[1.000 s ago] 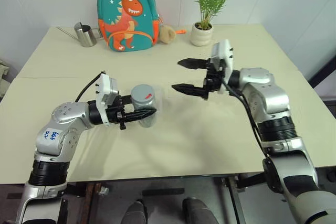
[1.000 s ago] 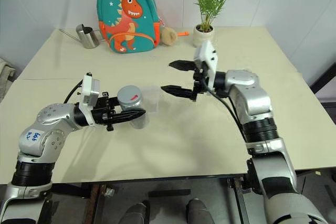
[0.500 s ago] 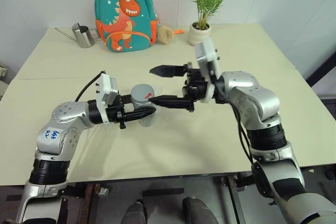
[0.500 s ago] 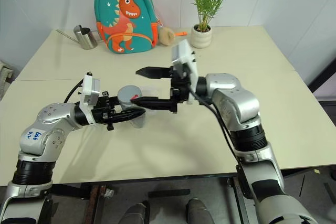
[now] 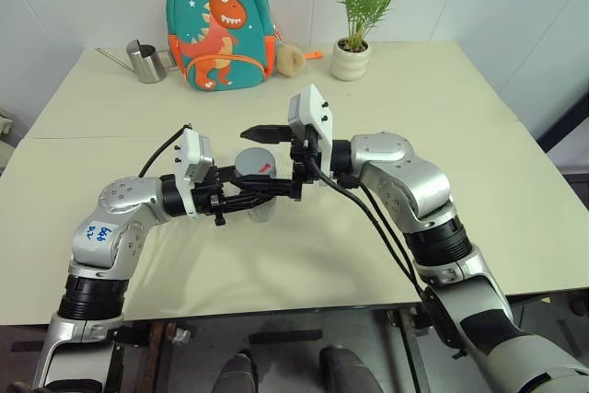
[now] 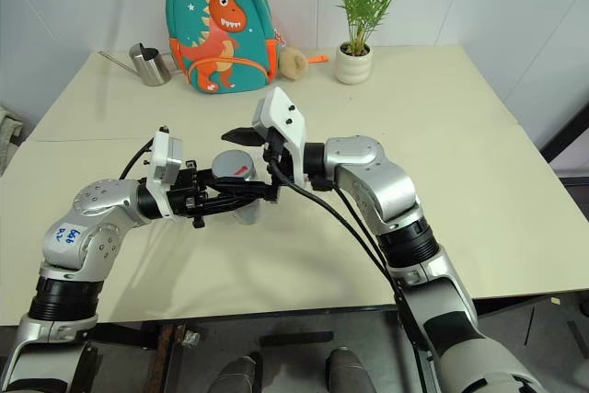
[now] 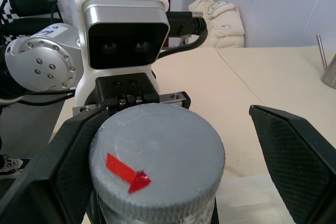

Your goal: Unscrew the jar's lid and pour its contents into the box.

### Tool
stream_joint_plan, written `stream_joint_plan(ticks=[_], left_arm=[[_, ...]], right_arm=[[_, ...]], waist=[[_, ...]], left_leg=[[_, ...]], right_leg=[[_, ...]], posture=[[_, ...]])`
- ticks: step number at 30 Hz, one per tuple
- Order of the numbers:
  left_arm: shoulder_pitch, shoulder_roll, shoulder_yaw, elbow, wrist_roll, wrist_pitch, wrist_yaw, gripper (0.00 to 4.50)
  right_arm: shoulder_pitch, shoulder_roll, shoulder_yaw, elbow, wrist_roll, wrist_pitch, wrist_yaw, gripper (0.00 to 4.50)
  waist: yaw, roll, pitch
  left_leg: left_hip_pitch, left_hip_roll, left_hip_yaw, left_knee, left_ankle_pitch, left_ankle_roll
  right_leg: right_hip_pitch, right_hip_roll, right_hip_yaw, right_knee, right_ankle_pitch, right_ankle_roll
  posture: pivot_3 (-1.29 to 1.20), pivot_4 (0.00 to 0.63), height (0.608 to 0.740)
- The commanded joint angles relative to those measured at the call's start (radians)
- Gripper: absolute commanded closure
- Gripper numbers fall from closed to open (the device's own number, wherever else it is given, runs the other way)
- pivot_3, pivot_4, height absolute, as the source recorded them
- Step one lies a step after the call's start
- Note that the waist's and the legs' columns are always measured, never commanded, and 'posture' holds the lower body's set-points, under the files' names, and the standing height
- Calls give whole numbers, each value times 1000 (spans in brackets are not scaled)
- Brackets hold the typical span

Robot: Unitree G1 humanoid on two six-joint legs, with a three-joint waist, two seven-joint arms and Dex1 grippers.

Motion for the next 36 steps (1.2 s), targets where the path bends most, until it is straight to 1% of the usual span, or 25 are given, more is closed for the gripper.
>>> stream_joint_plan(ticks=[1,4,14,18,20,26,30,36], left_arm=[[-10,-3,8,-18,-5,-17,-9,2577],[-3,-3,8,-23,-8,-15,-10,2577],[20,5,17,-38,-15,-14,-5,2577],[27,11,26,-40,-15,-9,-10,2577],[28,15,27,-35,-11,-13,-16,2577],[11,15,26,-19,-3,-14,-22,2577],[1,11,19,-13,1,-14,-23,2577],[-6,10,13,-8,7,-16,-27,2577]], right_arm=[[-33,7,-28,-9,-3,-19,-16,14],[-32,-18,-56,-4,8,-13,-7,14],[4,-197,-193,52,73,-8,33,14],[63,-281,-227,37,94,-22,103,14],[76,-296,-232,26,101,-17,123,14],[56,-267,-217,-23,139,10,148,14],[36,-207,-179,-77,164,35,138,14],[-2,-122,-116,-117,154,66,95,14]], waist=[[0,0,0],[0,0,0],[1,0,0],[8,0,0],[3,0,0],[-15,1,0],[-20,1,0],[-20,1,0]], left_leg=[[0,0,0,0,0,0],[0,0,0,0,0,0],[0,0,0,0,0,0],[0,-1,0,0,0,0],[0,-1,0,0,0,0],[0,0,2,0,0,1],[0,0,2,0,0,1],[0,0,2,0,0,1]], right_leg=[[0,0,0,0,0,0],[0,0,0,0,0,0],[0,0,0,0,0,0],[1,-1,0,-2,0,0],[1,-1,0,-2,0,0],[0,0,2,-1,0,0],[0,0,2,0,0,0],[0,0,2,0,0,0]], posture=[[0,150,740],[0,150,740],[0,150,740],[0,150,740],[0,150,740],[0,150,740],[0,150,740],[0,150,740]])
